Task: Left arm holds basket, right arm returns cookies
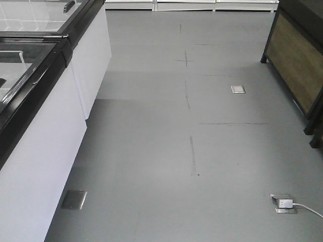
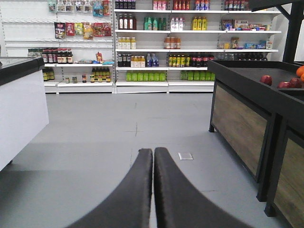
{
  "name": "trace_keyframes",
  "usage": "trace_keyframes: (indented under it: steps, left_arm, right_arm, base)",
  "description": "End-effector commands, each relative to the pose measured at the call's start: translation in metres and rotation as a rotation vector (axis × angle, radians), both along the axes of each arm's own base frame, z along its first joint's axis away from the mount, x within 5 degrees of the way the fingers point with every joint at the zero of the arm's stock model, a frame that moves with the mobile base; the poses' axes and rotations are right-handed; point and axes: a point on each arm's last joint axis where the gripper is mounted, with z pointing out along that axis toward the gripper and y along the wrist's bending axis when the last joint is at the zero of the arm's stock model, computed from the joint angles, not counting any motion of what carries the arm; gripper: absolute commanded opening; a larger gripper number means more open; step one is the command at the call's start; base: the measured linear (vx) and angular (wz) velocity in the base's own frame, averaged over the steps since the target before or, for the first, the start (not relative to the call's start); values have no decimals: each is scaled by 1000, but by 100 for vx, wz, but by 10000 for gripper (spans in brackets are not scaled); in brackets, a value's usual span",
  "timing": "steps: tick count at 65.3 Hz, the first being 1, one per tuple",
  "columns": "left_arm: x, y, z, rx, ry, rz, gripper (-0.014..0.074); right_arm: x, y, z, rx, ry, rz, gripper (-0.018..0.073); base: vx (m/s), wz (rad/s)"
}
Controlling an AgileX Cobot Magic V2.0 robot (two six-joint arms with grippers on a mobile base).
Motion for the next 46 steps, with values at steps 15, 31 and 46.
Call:
trace_keyframes:
  steps: [15, 31, 46]
  left_arm:
    - [-1, -1, 14, -7, -174, -17, -6]
    - [-10, -2, 58, -25, -382, -28, -6]
    - [4, -1, 89, -25, -231, -16, -6]
  right_arm:
    - [-1, 0, 6, -21, -79, -7, -8]
    - [-1, 0, 6, -21, -79, -7, -8]
    - [-1, 0, 6, -21, -79, -7, -8]
  base:
    - [0, 0]
    - [0, 0]
    - [0, 0]
